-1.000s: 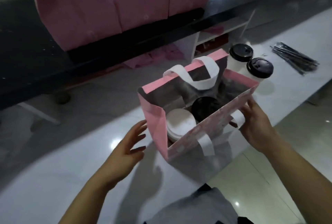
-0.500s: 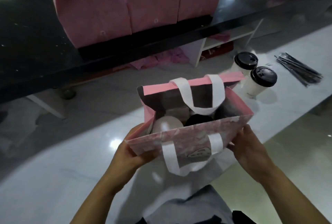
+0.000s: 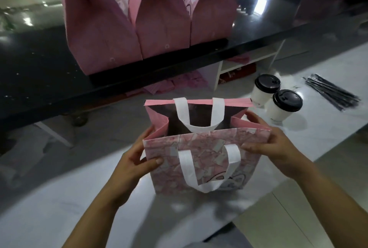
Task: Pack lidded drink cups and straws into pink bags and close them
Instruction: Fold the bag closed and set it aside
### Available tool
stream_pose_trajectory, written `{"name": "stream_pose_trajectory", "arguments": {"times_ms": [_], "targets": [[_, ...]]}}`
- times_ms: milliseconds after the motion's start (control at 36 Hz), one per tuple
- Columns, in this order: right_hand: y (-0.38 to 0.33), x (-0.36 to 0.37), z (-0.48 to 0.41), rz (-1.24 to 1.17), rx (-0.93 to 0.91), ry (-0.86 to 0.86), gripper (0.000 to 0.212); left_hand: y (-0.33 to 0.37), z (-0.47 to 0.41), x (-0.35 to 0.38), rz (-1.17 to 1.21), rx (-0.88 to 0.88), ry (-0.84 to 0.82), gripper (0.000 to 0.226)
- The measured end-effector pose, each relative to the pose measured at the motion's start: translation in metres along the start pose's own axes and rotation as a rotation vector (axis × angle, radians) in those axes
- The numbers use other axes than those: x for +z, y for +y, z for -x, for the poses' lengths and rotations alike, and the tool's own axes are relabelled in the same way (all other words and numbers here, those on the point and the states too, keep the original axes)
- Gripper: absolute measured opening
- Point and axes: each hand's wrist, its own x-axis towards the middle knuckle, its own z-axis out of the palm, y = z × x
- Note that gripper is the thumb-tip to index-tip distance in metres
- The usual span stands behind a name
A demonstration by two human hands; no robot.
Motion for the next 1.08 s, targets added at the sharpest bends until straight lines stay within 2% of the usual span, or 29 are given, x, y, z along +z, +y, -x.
{"name": "stream_pose_trajectory", "arguments": {"times_ms": [56,139,194,250,333,417,528,583,667,722,861,917,1000,1083], "targets": [[-0.005,-0.005,-0.009,-0.006,-0.018,-0.040,0.040,0.005,-0.004,-0.003,-0.001,0.026,-0.009,0.068],[-0.005,-0.012,-0.021,-0.023,-0.029,-0.061,0.031,0.014,-0.013,-0.004,-0.008,0.022,0.005,0.069],[-0.005,-0.016,-0.029,-0.032,-0.040,-0.064,0.030,0.021,-0.020,-0.004,-0.034,0.028,0.030,0.068],[-0.002,-0.020,-0.036,-0.024,-0.036,-0.072,0.031,0.028,-0.027,-0.003,-0.057,0.041,0.050,0.057],[0.003,-0.027,-0.047,-0.014,-0.048,-0.113,0.051,0.035,-0.039,-0.004,-0.062,0.053,0.056,0.047],[0.002,-0.031,-0.056,-0.025,0.001,-0.121,0.056,0.041,-0.050,-0.007,-0.047,0.054,0.040,0.055],[-0.002,-0.035,-0.063,-0.038,0.002,-0.161,0.047,0.046,-0.059,-0.009,-0.041,0.027,0.042,0.054],[-0.006,-0.034,-0.065,-0.044,-0.003,-0.156,0.031,0.047,-0.062,-0.009,-0.052,0.022,0.069,0.044],[-0.009,-0.037,-0.070,0.006,-0.029,-0.107,0.026,0.045,-0.063,-0.006,-0.084,0.032,0.100,0.024],[-0.008,-0.041,-0.073,0.046,-0.049,-0.069,0.024,0.042,-0.062,0.000,-0.094,0.036,0.116,0.020],[-0.007,-0.049,-0.078,-0.064,-0.068,-0.052,0.028,0.040,-0.062,0.020,-0.116,0.032,0.160,0.026],[-0.004,-0.053,-0.080,-0.116,-0.066,0.003,0.027,0.041,-0.064,0.028,-0.122,0.019,0.161,0.028],[0.003,-0.062,-0.087,-0.152,-0.036,0.056,0.026,0.044,-0.066,0.037,-0.087,-0.013,0.165,0.055],[0.002,-0.072,-0.089,-0.182,-0.029,-0.014,0.026,0.048,-0.067,0.043,-0.067,-0.015,0.135,0.070]]}}
